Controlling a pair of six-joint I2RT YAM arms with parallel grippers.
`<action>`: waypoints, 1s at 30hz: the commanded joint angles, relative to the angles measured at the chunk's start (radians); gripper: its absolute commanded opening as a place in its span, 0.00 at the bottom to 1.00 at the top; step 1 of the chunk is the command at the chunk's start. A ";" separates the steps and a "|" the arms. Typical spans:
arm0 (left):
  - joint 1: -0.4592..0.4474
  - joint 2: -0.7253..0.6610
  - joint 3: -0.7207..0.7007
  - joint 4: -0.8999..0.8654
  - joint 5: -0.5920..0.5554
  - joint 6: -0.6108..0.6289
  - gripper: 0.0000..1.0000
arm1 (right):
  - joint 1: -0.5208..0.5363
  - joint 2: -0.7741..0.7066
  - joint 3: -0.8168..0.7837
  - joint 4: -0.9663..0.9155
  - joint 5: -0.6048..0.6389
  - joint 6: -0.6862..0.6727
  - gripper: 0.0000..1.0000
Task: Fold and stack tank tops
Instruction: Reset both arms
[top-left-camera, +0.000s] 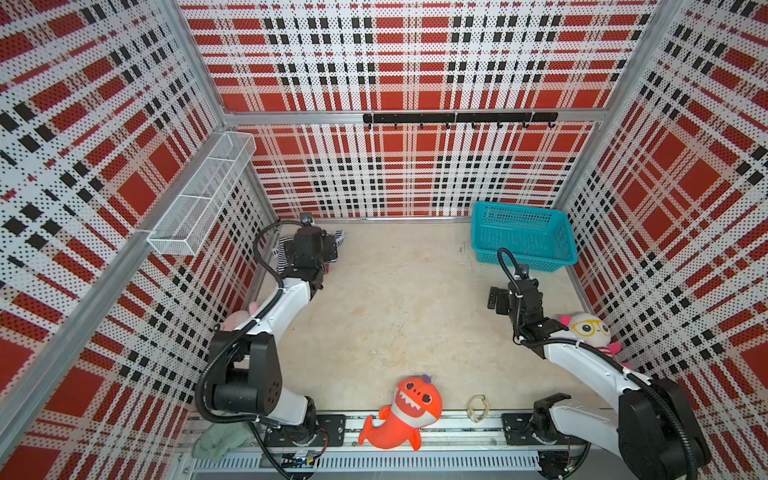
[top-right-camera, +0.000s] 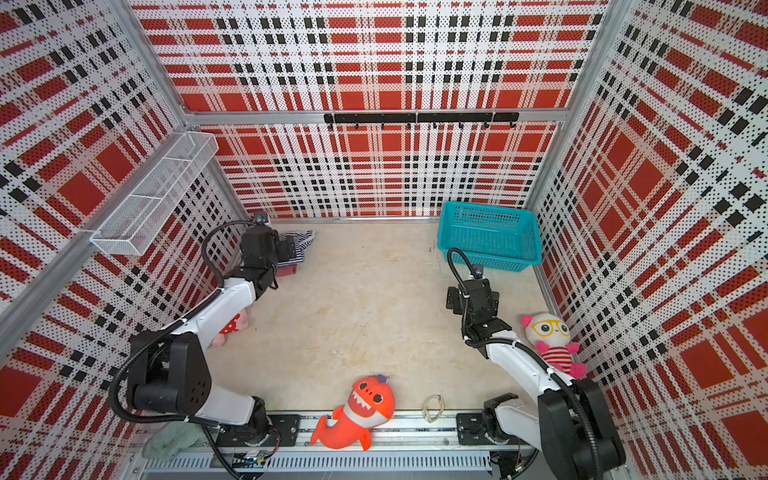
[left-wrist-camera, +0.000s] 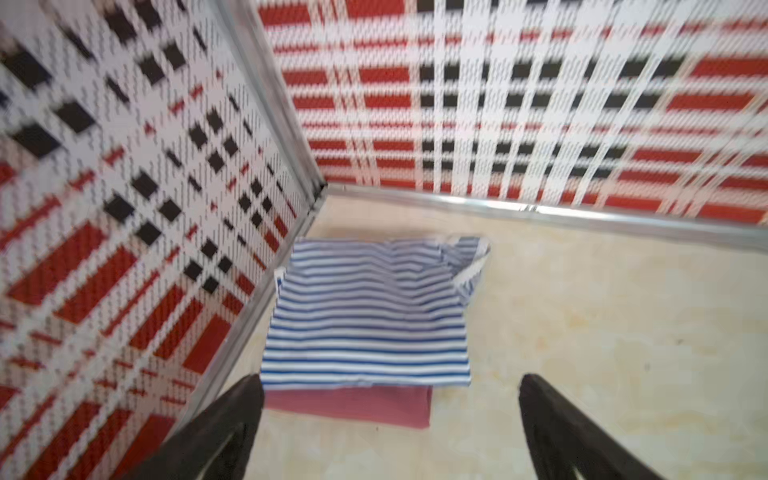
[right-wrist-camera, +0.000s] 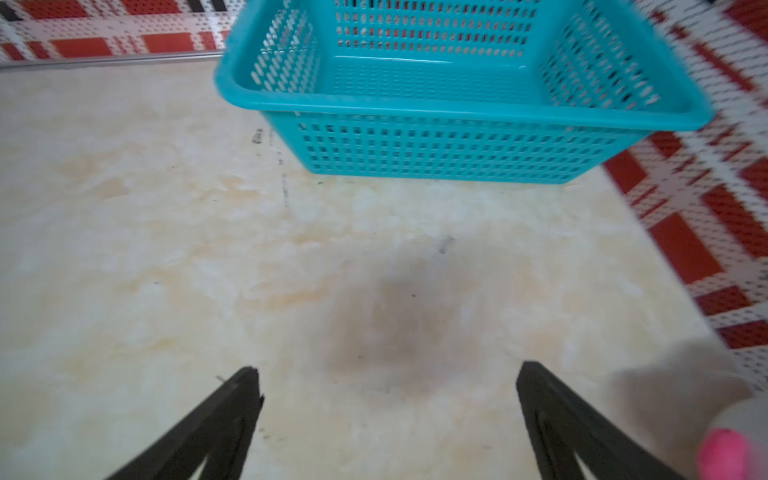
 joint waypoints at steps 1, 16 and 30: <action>0.006 -0.017 -0.143 0.226 -0.062 -0.018 0.98 | -0.015 -0.007 -0.106 0.268 0.145 -0.116 1.00; 0.018 0.132 -0.356 0.732 0.023 0.041 0.98 | -0.115 0.242 -0.173 0.866 0.026 -0.183 1.00; 0.073 0.035 -0.676 1.187 0.084 -0.006 0.98 | -0.265 0.435 -0.224 1.177 -0.226 -0.168 1.00</action>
